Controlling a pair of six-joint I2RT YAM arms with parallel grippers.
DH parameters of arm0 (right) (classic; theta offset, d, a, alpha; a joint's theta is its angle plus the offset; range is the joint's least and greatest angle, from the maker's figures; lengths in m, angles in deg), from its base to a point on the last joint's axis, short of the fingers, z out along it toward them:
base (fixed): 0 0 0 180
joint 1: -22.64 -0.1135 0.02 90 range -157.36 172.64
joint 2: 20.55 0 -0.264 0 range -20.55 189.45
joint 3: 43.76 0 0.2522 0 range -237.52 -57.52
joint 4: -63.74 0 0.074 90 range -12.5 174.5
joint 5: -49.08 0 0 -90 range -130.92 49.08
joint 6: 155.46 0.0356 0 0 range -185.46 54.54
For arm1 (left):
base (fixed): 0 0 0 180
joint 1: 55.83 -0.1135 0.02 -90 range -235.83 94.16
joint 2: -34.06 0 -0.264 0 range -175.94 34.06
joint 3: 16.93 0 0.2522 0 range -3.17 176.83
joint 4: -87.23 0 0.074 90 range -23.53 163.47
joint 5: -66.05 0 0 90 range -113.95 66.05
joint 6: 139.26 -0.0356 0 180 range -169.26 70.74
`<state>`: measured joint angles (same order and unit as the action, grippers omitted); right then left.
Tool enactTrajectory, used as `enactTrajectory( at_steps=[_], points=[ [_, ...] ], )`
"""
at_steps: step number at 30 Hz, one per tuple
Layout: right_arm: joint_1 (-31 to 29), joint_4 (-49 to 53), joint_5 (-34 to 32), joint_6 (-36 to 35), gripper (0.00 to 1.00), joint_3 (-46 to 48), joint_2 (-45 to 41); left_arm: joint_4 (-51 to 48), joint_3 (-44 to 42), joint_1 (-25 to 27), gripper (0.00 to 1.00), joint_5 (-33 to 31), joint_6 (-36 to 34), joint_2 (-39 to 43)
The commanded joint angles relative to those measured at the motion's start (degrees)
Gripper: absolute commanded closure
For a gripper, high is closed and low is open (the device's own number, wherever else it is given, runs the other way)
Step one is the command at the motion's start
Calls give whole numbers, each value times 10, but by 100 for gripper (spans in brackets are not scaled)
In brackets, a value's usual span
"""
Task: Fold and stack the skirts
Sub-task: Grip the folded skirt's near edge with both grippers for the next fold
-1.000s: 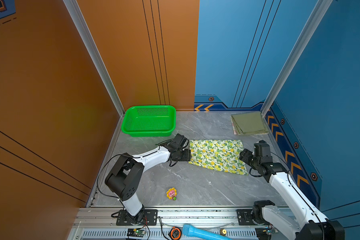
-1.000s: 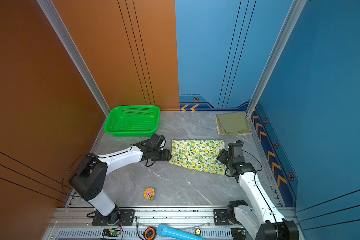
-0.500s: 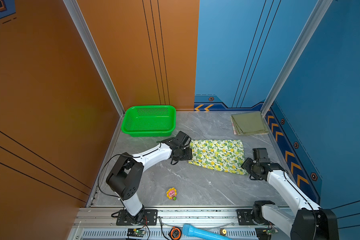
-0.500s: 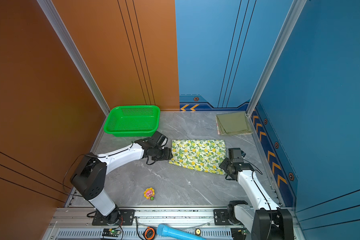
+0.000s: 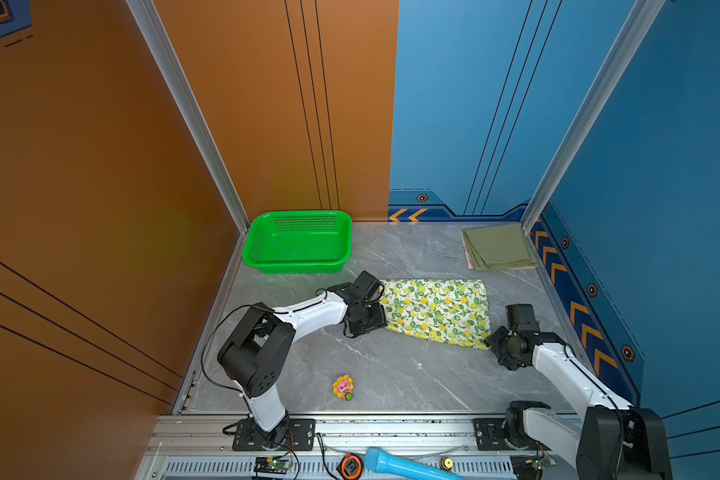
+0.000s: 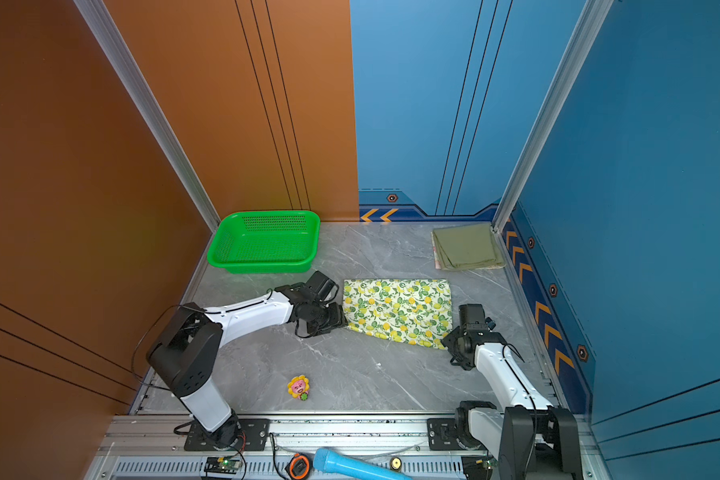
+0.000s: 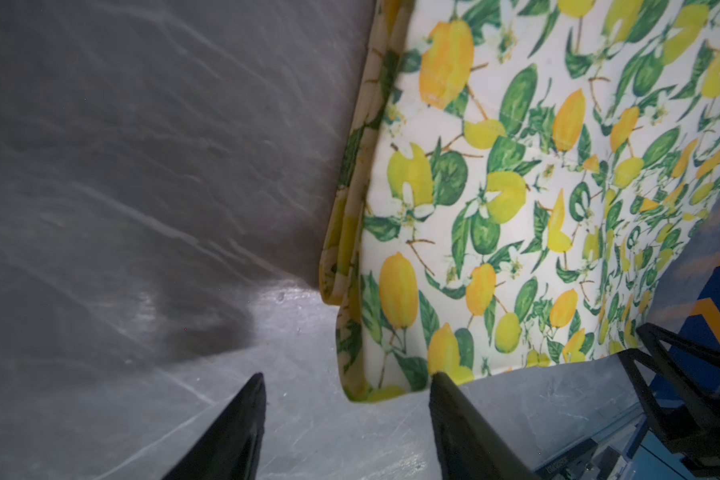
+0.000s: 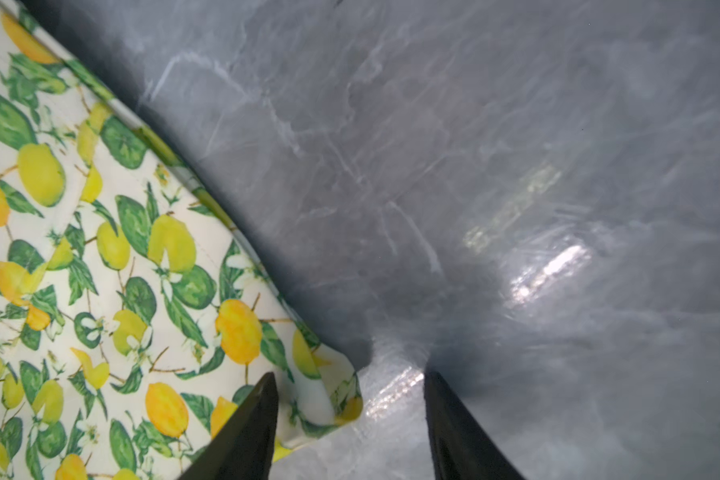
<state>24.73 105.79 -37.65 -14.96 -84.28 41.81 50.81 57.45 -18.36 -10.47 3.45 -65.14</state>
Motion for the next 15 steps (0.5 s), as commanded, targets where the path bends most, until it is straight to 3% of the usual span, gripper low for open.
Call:
enactTrajectory(
  at_steps=[1,6,12,15],
  points=[
    [7,-14,7,21,44,9,6,56,-29,4,38,27,62,-8],
    [18,-22,13,27,44,15,7,132,-58,0,44,30,118,-13],
    [28,-46,37,41,45,25,13,159,-52,0,51,27,142,-30],
    [29,-58,46,53,50,26,19,164,-52,-1,60,29,147,-34]
  ],
)
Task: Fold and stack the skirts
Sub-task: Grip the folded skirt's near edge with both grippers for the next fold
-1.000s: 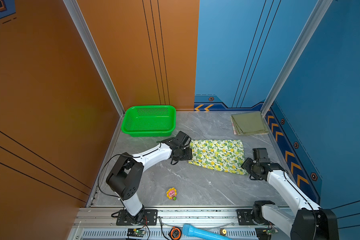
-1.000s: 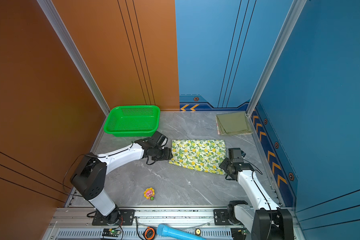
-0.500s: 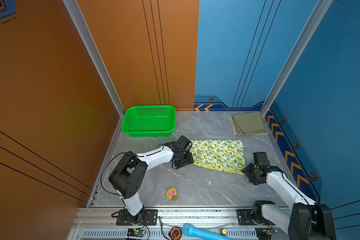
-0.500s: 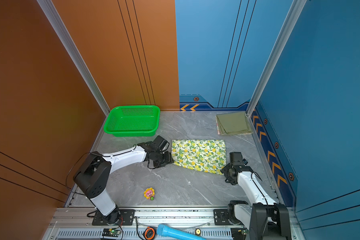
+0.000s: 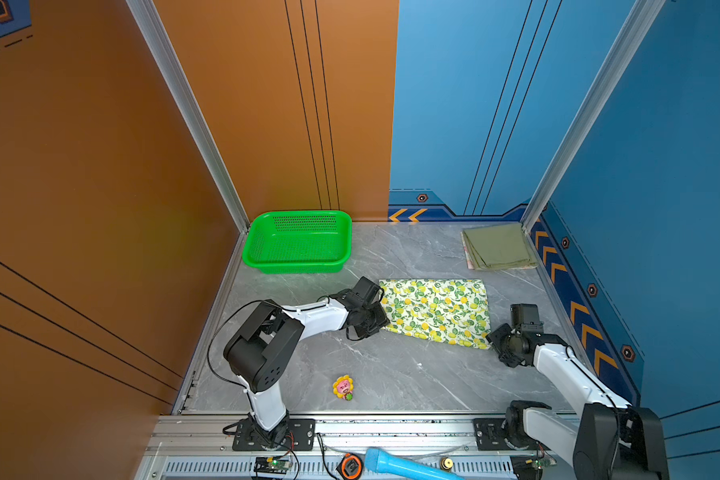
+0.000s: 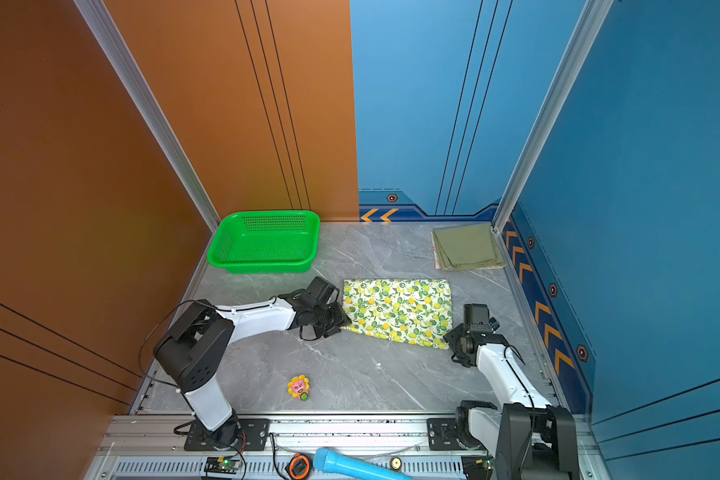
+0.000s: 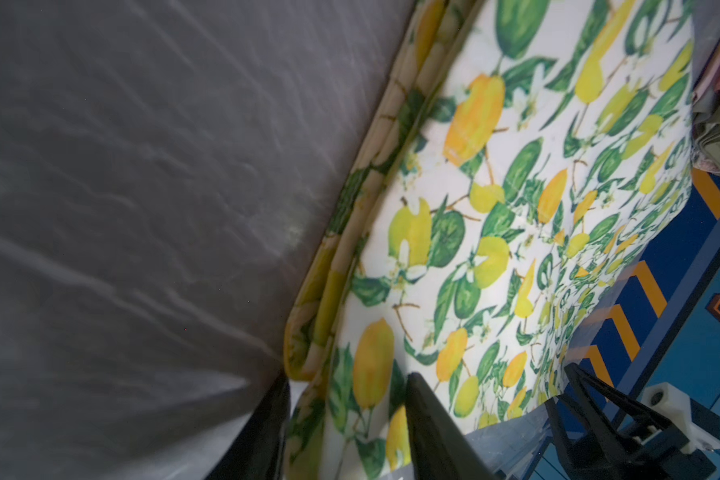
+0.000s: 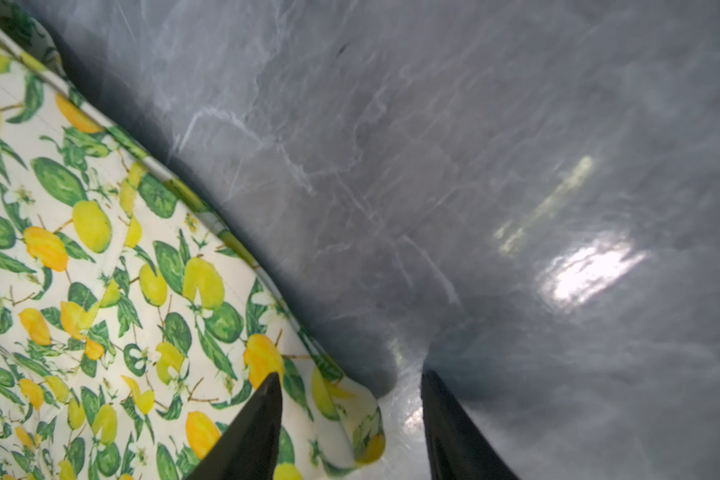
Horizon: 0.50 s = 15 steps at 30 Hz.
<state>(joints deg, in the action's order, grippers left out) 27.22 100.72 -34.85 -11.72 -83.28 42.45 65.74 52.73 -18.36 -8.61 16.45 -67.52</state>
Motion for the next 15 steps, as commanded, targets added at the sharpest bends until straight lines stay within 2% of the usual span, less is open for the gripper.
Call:
enactTrajectory(
  at_steps=[1,5,9,10,12,15],
  points=[
    [4,-14,24,24,53,16,16,15,-5,0,64,8,17,-8],
    [4,-39,47,37,68,21,30,16,-6,-2,75,6,18,-3],
    [3,-47,54,40,97,21,40,16,-4,-3,87,9,16,-1],
    [3,-45,53,40,100,21,37,15,-3,-3,92,8,15,0],
    [3,-36,48,38,100,16,27,13,0,-3,99,8,16,3],
    [3,-9,40,29,100,-9,10,-2,15,-3,100,4,8,13]
  ],
)
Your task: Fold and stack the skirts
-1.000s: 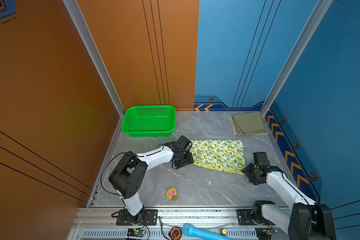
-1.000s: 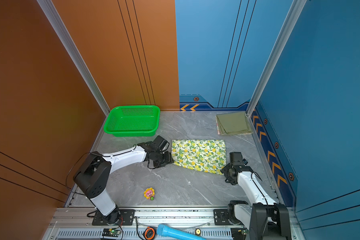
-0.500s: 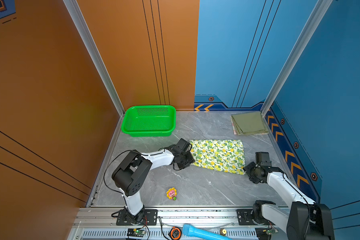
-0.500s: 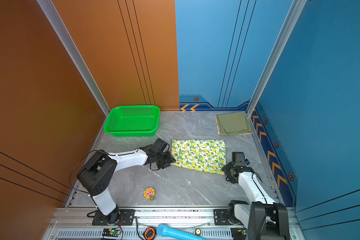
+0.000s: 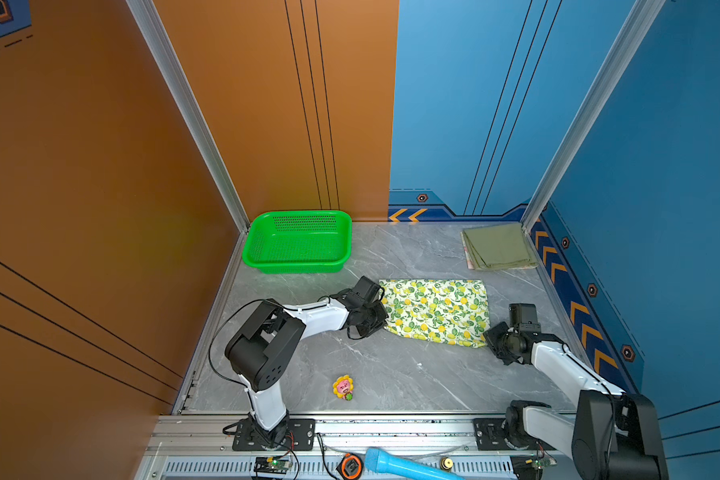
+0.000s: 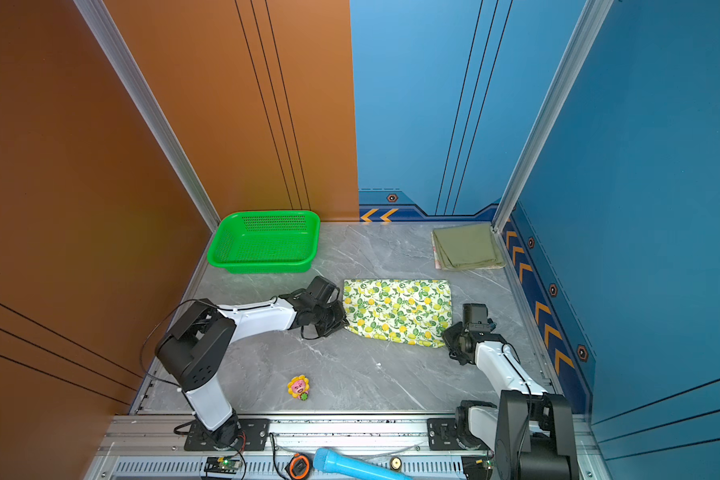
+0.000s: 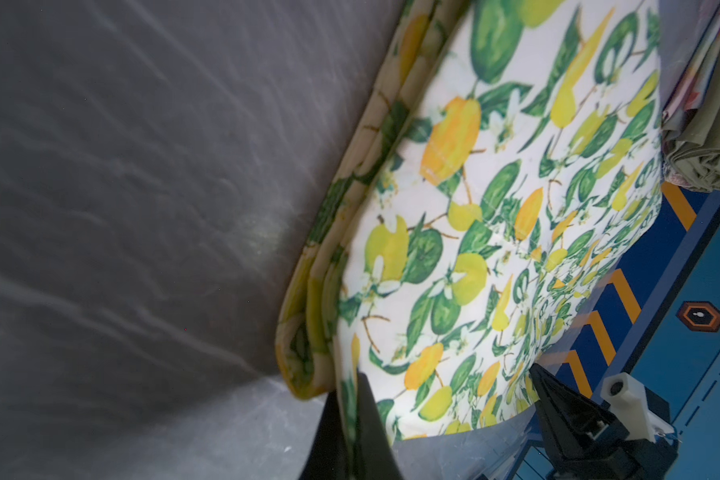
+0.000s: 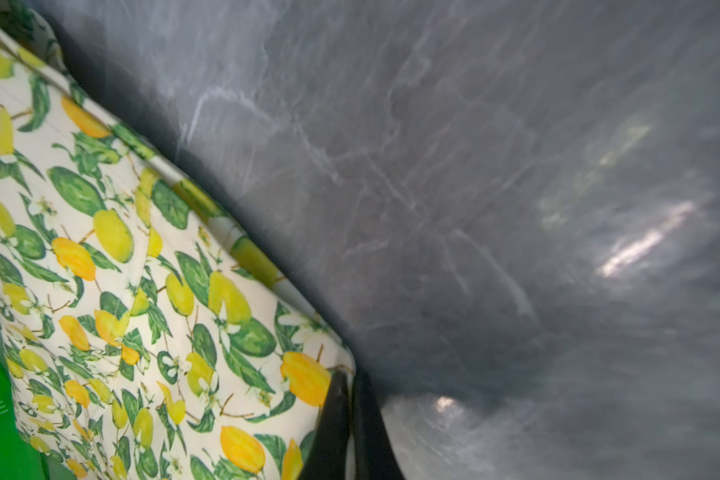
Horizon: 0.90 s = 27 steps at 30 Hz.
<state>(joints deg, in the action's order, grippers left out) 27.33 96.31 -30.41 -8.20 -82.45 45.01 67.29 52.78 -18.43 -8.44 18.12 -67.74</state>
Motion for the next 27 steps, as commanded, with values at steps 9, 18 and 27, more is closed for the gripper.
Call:
enactTrajectory(
  at_steps=[9,18,27],
  points=[
    [7,104,-17,-34,100,-150,-28,-100,110,-12,100,-6,-50,52],
    [18,106,4,-63,100,-312,73,-130,197,-57,100,18,-81,31],
    [11,122,10,-65,100,-254,7,-139,154,-43,100,15,-83,76]
  ],
)
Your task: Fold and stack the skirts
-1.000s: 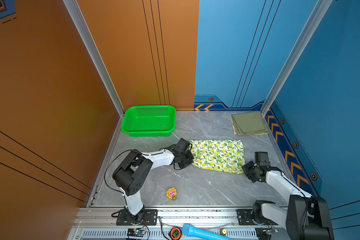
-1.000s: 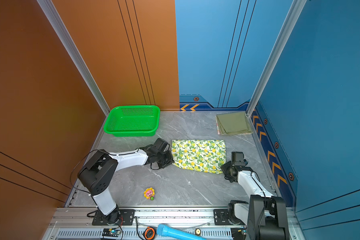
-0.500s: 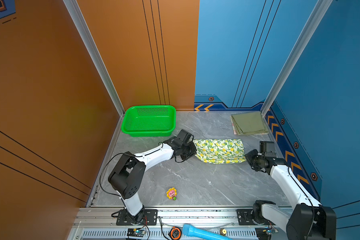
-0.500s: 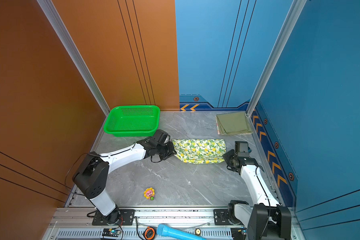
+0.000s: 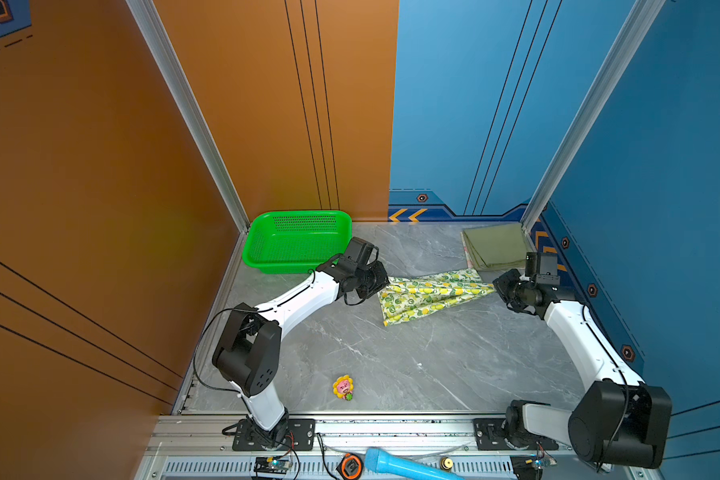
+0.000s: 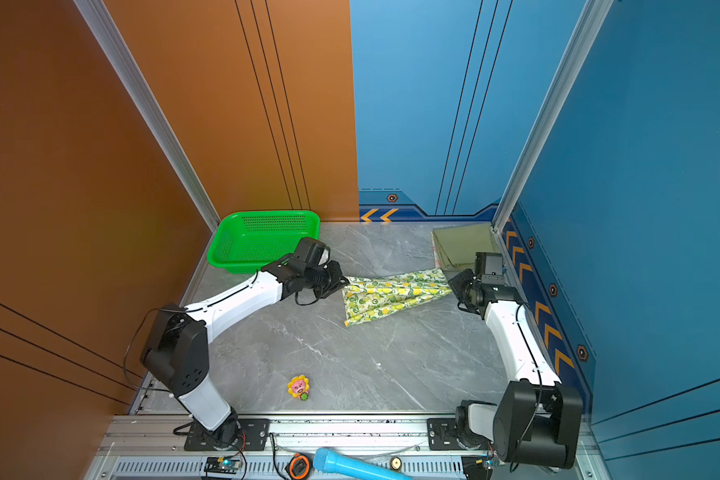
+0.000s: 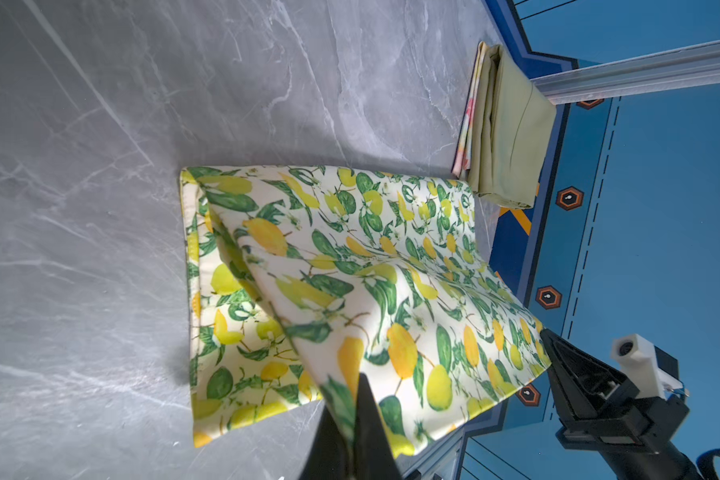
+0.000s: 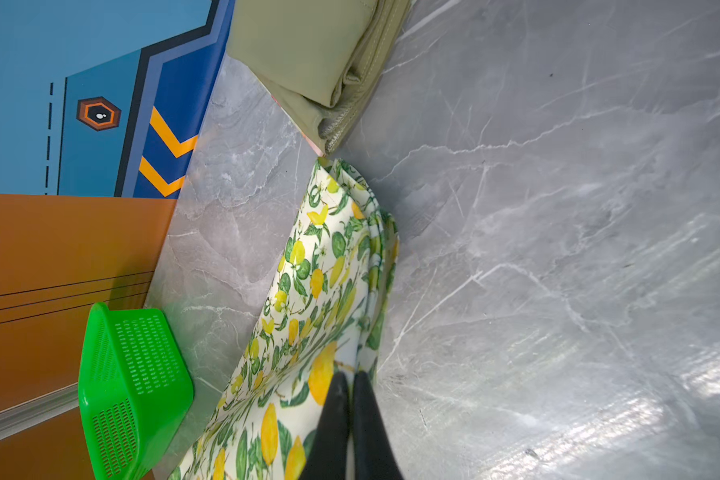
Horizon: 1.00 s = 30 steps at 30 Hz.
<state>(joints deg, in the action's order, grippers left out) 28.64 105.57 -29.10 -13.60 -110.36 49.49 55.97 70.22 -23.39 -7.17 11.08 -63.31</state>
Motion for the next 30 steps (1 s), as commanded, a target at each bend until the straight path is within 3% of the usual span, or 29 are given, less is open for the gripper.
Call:
enactTrajectory(
  at_steps=[1,5,7,11,15,20,30],
  points=[
    [-4,35,-3,-10,100,38,-52,-25,-30,9,100,-1,-12,39],
    [-16,59,-9,-10,100,91,-108,-26,-73,26,100,-19,-14,68],
    [-16,70,-14,-16,95,123,-133,-22,-95,35,100,-24,-10,78],
    [-12,95,-19,-35,50,175,-175,-10,-133,64,100,-45,0,94],
    [-12,125,-20,-37,35,201,-205,-8,-162,80,100,-54,1,101],
    [-20,152,-3,-27,35,228,-232,-8,-176,88,100,-66,-3,106],
    [-35,177,16,-13,46,286,-261,-1,-184,101,100,-76,-3,100]
  ],
)
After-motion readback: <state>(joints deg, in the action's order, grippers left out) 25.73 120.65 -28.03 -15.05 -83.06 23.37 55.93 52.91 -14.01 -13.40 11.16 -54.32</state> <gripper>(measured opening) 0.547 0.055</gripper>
